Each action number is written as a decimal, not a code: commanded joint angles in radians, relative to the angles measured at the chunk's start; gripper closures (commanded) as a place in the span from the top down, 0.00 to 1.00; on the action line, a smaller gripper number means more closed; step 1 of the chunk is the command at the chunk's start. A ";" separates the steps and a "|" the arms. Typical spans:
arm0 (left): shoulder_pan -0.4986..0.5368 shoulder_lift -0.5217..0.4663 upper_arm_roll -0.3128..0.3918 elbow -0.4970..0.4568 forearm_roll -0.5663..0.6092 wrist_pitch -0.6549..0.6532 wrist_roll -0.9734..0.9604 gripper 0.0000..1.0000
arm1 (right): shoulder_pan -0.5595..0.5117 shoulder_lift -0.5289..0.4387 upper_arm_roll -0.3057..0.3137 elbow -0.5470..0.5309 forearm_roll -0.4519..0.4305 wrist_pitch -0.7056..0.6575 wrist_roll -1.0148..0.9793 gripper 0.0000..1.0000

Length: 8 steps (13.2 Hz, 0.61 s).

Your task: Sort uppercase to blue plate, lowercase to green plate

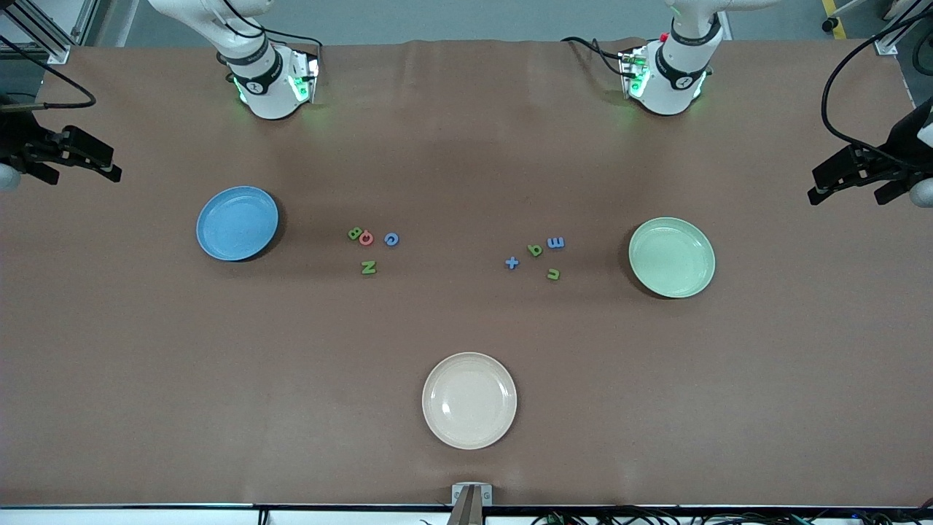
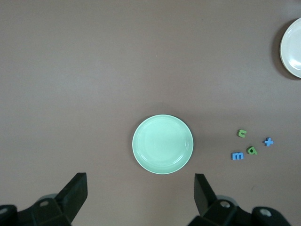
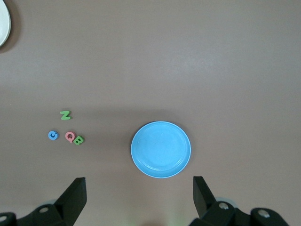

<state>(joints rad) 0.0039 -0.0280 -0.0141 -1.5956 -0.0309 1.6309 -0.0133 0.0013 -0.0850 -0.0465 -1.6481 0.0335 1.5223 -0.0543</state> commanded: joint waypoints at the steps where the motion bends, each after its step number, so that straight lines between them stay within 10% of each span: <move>1: 0.005 -0.012 -0.007 -0.003 0.012 -0.006 0.004 1.00 | -0.004 -0.030 0.002 -0.029 -0.003 0.009 0.004 1.00; 8: 0.002 -0.003 -0.017 -0.010 0.008 -0.049 -0.014 1.00 | -0.001 -0.032 0.004 -0.029 -0.038 0.012 0.019 1.00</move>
<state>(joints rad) 0.0037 -0.0277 -0.0152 -1.5996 -0.0298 1.6067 -0.0133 0.0012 -0.0850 -0.0473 -1.6481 0.0122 1.5241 -0.0516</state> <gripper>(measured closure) 0.000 0.000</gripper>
